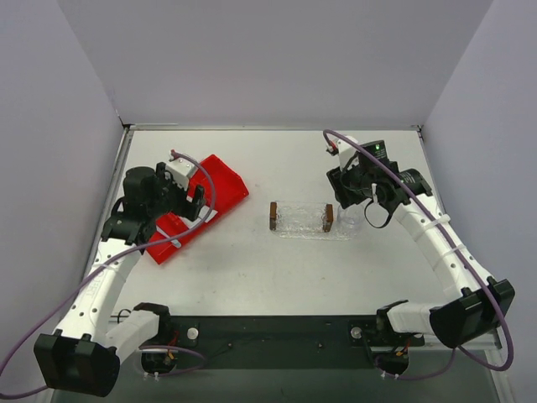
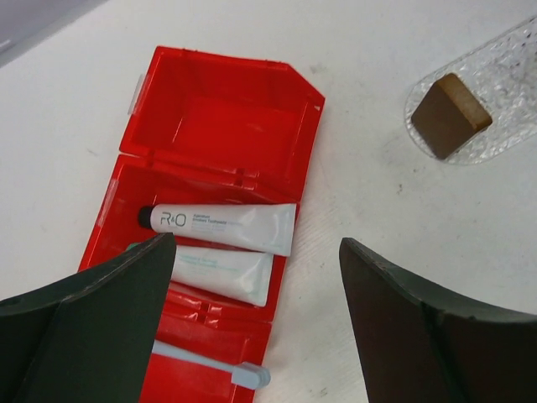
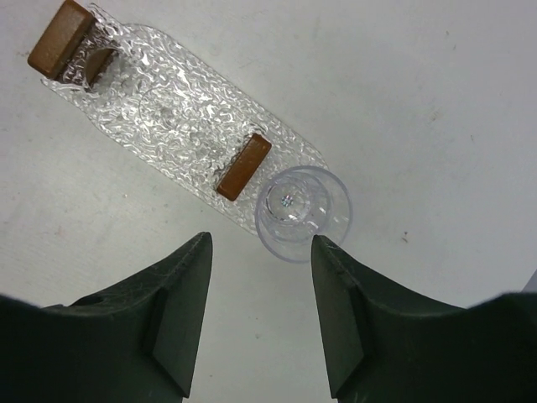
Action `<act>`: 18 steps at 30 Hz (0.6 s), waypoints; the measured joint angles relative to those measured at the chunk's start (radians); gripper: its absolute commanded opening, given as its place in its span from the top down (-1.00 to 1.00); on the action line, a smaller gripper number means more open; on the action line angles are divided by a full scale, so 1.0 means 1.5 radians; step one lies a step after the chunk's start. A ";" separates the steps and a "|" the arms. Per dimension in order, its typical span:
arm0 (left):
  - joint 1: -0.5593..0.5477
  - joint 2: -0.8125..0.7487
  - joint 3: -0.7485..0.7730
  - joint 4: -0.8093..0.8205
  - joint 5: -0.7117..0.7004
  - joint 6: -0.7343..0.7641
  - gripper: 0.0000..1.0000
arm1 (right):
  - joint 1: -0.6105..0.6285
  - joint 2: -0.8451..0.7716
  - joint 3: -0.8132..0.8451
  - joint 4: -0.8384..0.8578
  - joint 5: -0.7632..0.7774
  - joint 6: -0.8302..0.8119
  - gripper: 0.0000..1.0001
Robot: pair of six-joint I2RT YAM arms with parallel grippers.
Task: Prepare toiletry sets of a toothbrush and toothpaste on the tray
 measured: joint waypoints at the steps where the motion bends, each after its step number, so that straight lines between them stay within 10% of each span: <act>1: 0.005 0.000 0.000 -0.014 -0.004 0.016 -0.80 | 0.003 -0.008 -0.007 0.009 -0.005 0.001 0.07; 18: 0.108 -0.017 -0.006 -0.206 -0.034 0.214 -0.80 | 0.087 -0.069 -0.102 0.099 -0.042 0.003 -0.02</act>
